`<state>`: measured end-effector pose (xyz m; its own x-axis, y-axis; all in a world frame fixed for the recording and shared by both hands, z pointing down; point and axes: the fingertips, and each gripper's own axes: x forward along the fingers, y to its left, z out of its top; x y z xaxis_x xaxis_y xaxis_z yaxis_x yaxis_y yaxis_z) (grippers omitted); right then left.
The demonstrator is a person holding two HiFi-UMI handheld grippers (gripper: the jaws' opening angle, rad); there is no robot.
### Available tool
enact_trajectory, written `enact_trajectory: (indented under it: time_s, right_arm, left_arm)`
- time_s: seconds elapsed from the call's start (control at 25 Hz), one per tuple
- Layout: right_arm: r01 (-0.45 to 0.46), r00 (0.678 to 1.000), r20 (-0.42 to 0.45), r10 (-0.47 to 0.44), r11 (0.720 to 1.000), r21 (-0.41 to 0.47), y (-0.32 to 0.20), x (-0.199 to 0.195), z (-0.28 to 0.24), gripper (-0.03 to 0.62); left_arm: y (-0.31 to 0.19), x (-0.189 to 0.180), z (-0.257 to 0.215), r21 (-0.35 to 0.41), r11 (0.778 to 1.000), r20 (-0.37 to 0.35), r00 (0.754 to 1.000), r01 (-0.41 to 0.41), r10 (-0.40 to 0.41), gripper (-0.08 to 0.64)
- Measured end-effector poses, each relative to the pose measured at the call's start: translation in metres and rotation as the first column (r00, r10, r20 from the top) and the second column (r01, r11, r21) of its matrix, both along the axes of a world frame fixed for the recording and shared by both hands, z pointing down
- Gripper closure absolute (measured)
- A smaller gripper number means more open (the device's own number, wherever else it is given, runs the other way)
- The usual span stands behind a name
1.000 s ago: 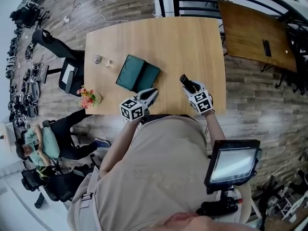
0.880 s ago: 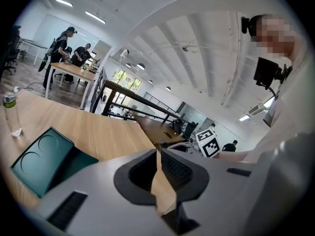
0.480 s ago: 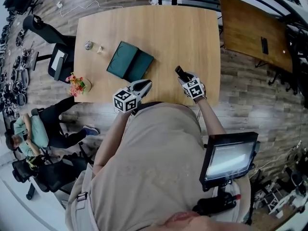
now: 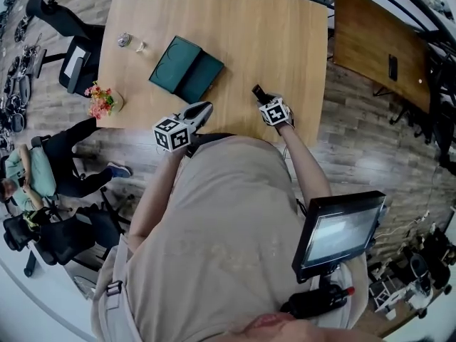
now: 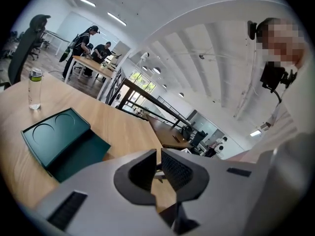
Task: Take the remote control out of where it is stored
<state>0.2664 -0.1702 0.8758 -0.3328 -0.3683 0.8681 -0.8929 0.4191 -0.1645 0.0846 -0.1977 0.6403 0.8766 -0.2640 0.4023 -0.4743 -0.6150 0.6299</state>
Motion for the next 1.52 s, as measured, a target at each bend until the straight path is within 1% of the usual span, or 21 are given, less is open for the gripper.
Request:
enact_trajectory:
  time_s: [0.12, 0.24, 0.4, 0.56, 0.68, 0.8, 0.84, 0.92, 0.96, 1.04, 1.12, 1.16, 1.32, 1.52]
  right_arm:
    - [-0.055, 0.998, 0.001, 0.055, 0.998, -0.031, 0.002, 0.003, 0.027, 0.4]
    - [-0.103, 0.995, -0.012, 0.103, 0.991, -0.08, 0.01, 0.005, 0.041, 0.4]
    - [-0.127, 0.992, -0.023, 0.125, 0.985, -0.118, 0.016, -0.001, 0.058, 0.4]
    - [-0.145, 0.989, -0.043, 0.142, 0.985, -0.093, 0.018, 0.0, 0.058, 0.4]
    - [-0.159, 0.987, -0.038, 0.157, 0.986, -0.047, 0.014, -0.001, 0.059, 0.4]
    - [-0.159, 0.987, -0.035, 0.159, 0.987, -0.004, 0.017, -0.004, 0.056, 0.401]
    - [-0.176, 0.984, -0.011, 0.176, 0.984, 0.007, 0.02, -0.003, 0.056, 0.4]
    - [-0.241, 0.967, 0.093, 0.238, 0.97, 0.024, 0.022, -0.001, 0.058, 0.398]
    - [-0.274, 0.95, 0.159, 0.268, 0.961, 0.017, 0.022, -0.002, 0.057, 0.374]
    - [-0.326, 0.905, 0.281, 0.318, 0.945, -0.019, 0.023, -0.007, 0.053, 0.282]
    - [-0.395, 0.849, 0.367, 0.38, 0.918, -0.036, 0.023, -0.007, 0.045, 0.268]
    - [-0.443, 0.817, 0.395, 0.42, 0.896, -0.037, 0.024, -0.003, 0.041, 0.268]
    - [-0.627, 0.681, 0.456, 0.573, 0.778, -0.041, 0.035, 0.024, 0.038, 0.269]
    - [-0.781, 0.495, 0.513, 0.701, 0.618, -0.091, 0.065, 0.057, 0.036, 0.276]
  left_arm:
    - [-0.001, -0.003, -0.002, 0.002, 1.0, 0.001, 1.0, 0.015, -0.015, 0.552]
    - [0.001, -0.006, -0.004, 0.001, 1.0, 0.007, 1.0, 0.024, -0.024, 0.551]
    - [0.006, -0.012, -0.002, -0.006, 1.0, 0.024, 0.999, 0.025, -0.025, 0.551]
    - [0.011, -0.015, -0.001, -0.014, 1.0, 0.045, 0.999, 0.021, -0.021, 0.551]
    - [0.01, -0.016, -0.001, 0.003, 1.0, 0.072, 0.997, 0.031, -0.031, 0.552]
    - [0.013, -0.016, -0.001, 0.022, 1.0, 0.101, 0.995, 0.02, -0.022, 0.551]
    - [0.015, -0.014, -0.001, 0.027, 1.0, 0.107, 0.994, 0.015, -0.018, 0.551]
    - [0.016, -0.009, -0.001, 0.035, 0.999, 0.114, 0.993, 0.006, -0.01, 0.551]
    - [0.018, -0.006, -0.001, 0.036, 0.999, 0.118, 0.993, 0.0, -0.004, 0.552]
    - [0.022, -0.001, 0.0, 0.036, 0.999, 0.126, 0.992, -0.02, 0.015, 0.552]
    - [0.024, 0.004, 0.001, 0.035, 0.999, 0.133, 0.99, -0.041, 0.036, 0.552]
    - [0.025, 0.005, 0.001, 0.034, 0.998, 0.137, 0.99, -0.049, 0.044, 0.552]
    - [0.03, 0.01, 0.003, 0.025, 0.996, 0.148, 0.986, -0.081, 0.077, 0.552]
    - [0.041, 0.012, 0.006, 0.01, 0.988, 0.147, 0.978, -0.151, 0.148, 0.552]
